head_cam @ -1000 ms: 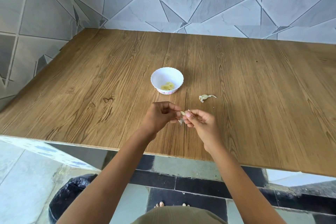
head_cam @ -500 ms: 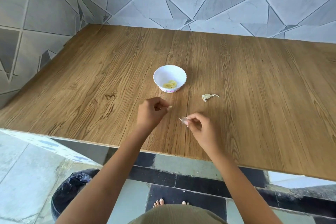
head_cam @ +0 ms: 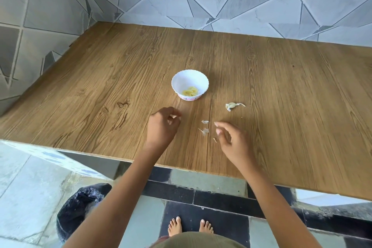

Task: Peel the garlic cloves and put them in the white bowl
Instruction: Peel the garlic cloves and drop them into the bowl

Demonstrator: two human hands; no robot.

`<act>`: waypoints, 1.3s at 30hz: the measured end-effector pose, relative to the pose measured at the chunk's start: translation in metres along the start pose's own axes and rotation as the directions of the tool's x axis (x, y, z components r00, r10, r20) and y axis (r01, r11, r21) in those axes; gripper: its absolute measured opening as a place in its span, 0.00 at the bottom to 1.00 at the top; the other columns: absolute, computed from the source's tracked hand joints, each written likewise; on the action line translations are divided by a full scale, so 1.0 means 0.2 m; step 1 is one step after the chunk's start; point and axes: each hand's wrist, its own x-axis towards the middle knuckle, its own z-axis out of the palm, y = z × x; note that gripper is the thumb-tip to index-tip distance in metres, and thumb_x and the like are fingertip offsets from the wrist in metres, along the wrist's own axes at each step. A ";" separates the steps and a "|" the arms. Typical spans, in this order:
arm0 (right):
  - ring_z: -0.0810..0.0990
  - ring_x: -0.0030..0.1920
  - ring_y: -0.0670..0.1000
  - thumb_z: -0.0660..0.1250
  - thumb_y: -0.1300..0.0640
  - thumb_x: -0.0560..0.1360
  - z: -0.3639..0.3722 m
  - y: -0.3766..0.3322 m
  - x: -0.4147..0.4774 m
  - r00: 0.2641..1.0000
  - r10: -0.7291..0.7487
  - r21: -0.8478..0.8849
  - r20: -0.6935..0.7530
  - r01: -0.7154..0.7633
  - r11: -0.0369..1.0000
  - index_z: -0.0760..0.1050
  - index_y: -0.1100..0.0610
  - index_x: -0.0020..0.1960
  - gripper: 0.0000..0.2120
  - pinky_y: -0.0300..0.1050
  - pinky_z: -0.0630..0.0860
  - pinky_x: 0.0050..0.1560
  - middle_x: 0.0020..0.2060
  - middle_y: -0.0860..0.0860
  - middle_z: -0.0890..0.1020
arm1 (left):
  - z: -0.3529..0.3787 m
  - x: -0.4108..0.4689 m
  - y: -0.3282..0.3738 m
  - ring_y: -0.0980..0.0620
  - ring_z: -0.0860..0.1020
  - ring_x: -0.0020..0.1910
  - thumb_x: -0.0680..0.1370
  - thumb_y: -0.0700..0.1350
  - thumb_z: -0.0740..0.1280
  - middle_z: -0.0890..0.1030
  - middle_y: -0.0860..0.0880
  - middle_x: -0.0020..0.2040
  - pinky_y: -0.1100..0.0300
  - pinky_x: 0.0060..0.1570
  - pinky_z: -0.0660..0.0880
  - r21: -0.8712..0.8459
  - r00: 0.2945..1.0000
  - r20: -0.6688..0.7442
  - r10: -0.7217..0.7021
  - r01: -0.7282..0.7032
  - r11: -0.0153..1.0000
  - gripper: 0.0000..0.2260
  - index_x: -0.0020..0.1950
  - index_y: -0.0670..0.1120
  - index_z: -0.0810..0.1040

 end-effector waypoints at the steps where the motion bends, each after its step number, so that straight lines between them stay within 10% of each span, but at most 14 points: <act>1: 0.81 0.51 0.51 0.65 0.65 0.76 -0.01 0.00 0.02 0.999 0.005 -0.010 0.032 -0.005 1.000 0.78 0.60 0.59 0.12 0.43 0.77 0.52 0.52 0.53 0.82 | 0.00 -0.01 0.02 0.62 0.75 0.33 0.71 0.33 0.69 0.82 0.52 0.40 0.77 0.36 0.68 -0.029 1.000 0.023 -0.004 0.005 1.000 0.06 0.44 0.42 0.83; 9: 0.68 0.69 0.50 0.60 0.59 0.79 0.05 -0.04 0.17 0.924 -0.112 -0.132 0.366 0.171 0.976 0.70 0.56 0.69 0.18 0.50 0.65 0.70 0.69 0.50 0.70 | 0.05 -0.04 0.08 0.63 0.76 0.35 0.72 0.36 0.69 0.81 0.55 0.39 0.77 0.38 0.69 -0.101 0.985 0.153 -0.075 0.091 0.991 0.05 0.44 0.45 0.83; 21: 0.81 0.35 0.57 0.65 0.73 0.71 0.14 -0.05 0.05 0.946 -0.091 -0.183 0.311 0.154 0.971 0.80 0.66 0.50 0.10 0.53 0.80 0.37 0.42 0.56 0.79 | 0.03 -0.06 0.08 0.62 0.76 0.35 0.74 0.36 0.68 0.81 0.57 0.38 0.69 0.42 0.74 -0.278 0.961 0.192 -0.199 0.247 0.928 0.06 0.44 0.46 0.83; 30: 0.79 0.37 0.34 0.67 0.71 0.73 -0.02 -0.22 0.17 0.988 0.068 0.203 0.142 -0.096 0.974 0.82 0.64 0.46 0.07 0.25 0.72 0.41 0.41 0.52 0.84 | 0.03 -0.09 0.19 0.53 0.78 0.39 0.80 0.39 0.61 0.79 0.46 0.39 0.62 0.42 0.76 -0.715 0.691 0.526 -0.496 0.675 0.182 0.08 0.45 0.41 0.78; 33: 0.78 0.40 0.38 0.66 0.71 0.72 -0.03 -0.30 0.18 0.970 -0.120 0.118 0.212 0.097 0.988 0.83 0.62 0.49 0.10 0.28 0.72 0.46 0.43 0.50 0.84 | 0.07 -0.06 0.25 0.50 0.75 0.37 0.82 0.44 0.56 0.77 0.45 0.36 0.58 0.42 0.74 -0.684 0.554 0.671 -0.493 0.718 -0.123 0.14 0.42 0.41 0.75; 39: 0.82 0.41 0.56 0.68 0.70 0.69 0.03 -0.29 0.17 0.951 -0.220 -0.122 0.218 0.250 0.960 0.82 0.61 0.46 0.09 0.51 0.79 0.41 0.42 0.54 0.84 | 0.09 -0.05 0.31 0.54 0.73 0.19 0.81 0.42 0.53 0.71 0.48 0.20 0.67 0.22 0.71 -0.638 0.471 0.757 -0.453 0.684 -0.355 0.17 0.32 0.43 0.66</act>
